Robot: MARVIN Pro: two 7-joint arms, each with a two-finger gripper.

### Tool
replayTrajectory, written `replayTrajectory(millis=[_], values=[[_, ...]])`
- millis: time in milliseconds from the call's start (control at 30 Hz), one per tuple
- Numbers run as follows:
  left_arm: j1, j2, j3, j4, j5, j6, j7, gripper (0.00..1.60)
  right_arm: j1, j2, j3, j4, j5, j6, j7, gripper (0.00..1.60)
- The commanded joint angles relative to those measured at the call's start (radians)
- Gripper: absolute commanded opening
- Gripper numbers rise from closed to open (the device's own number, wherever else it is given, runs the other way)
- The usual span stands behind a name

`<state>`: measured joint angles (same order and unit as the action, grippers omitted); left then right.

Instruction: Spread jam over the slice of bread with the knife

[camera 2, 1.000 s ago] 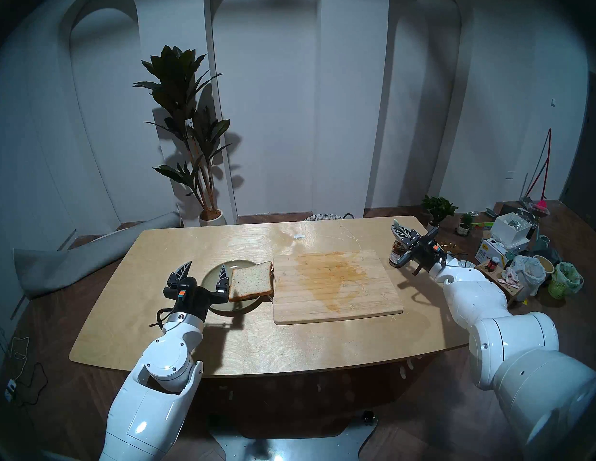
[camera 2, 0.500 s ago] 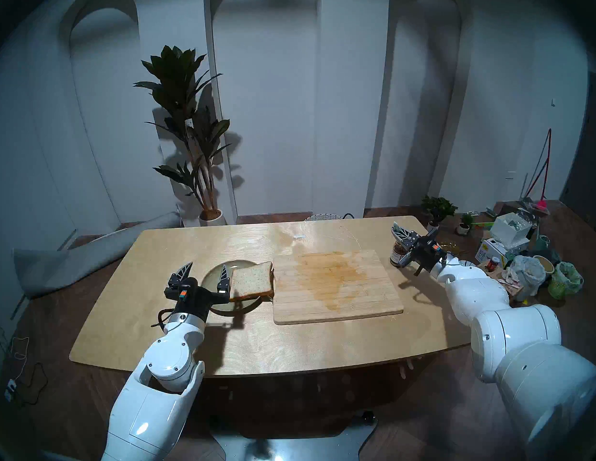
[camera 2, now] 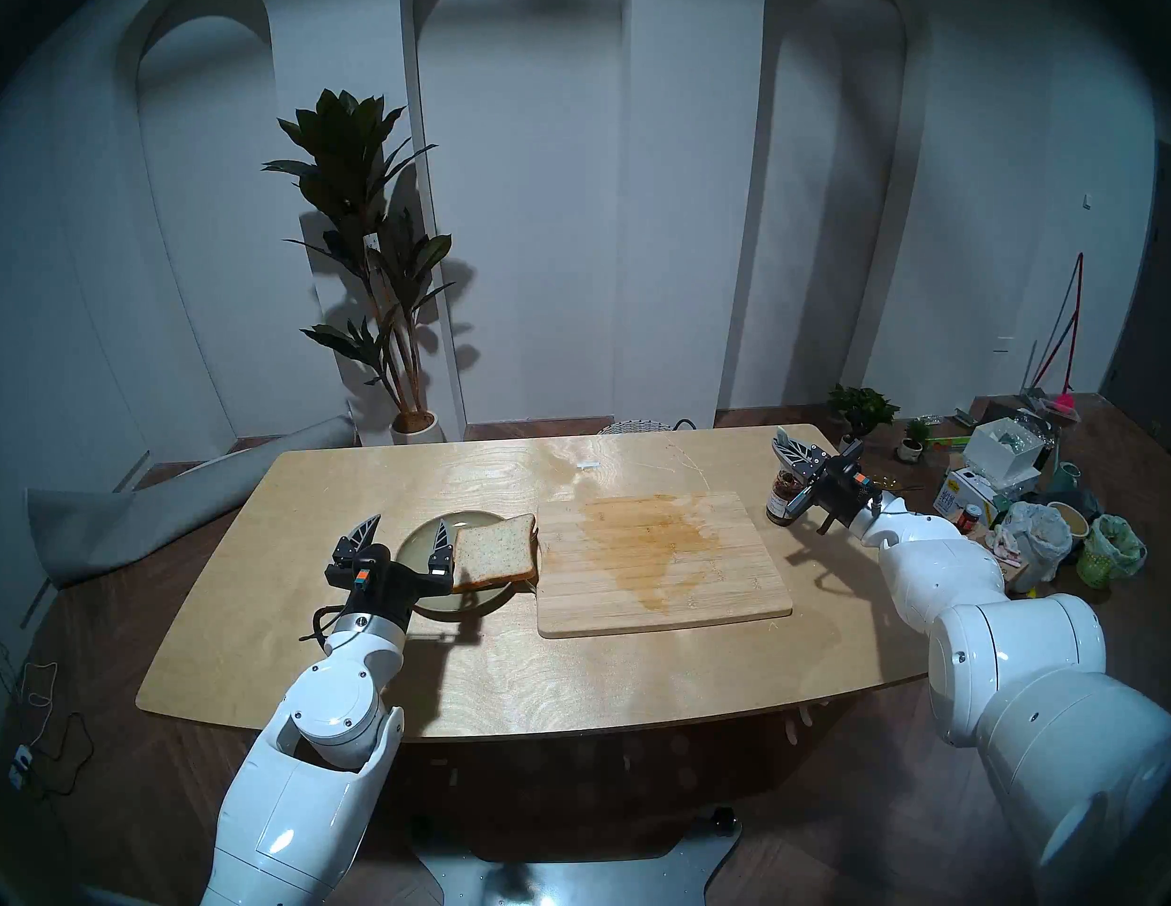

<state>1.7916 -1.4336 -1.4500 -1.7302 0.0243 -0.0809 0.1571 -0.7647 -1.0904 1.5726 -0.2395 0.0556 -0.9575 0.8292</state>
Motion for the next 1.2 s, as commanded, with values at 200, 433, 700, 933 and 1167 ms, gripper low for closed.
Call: replayTrajectory(millis=[200,433,700,933,1167], values=[[-0.012,-0.010,0.000,-0.014,0.000,-0.010,0.004,1.60,0.042,0.013,0.009,-0.028,0.006,-0.002,0.027,0.00],[-0.009,-0.016,-0.003,-0.014,-0.003,-0.014,0.007,1.60,0.054,0.018,0.008,-0.026,0.001,-0.002,0.042,0.00],[-0.009,-0.022,-0.006,-0.009,-0.006,-0.023,0.013,1.60,0.073,0.022,0.006,-0.032,-0.001,-0.002,0.054,0.00],[-0.009,-0.023,-0.008,-0.004,-0.011,-0.030,0.012,1.60,0.072,0.021,0.006,-0.028,0.001,-0.002,0.062,0.00],[-0.008,-0.021,-0.011,-0.002,-0.014,-0.035,0.012,1.60,0.066,0.017,0.008,-0.034,0.007,-0.002,0.068,0.00]])
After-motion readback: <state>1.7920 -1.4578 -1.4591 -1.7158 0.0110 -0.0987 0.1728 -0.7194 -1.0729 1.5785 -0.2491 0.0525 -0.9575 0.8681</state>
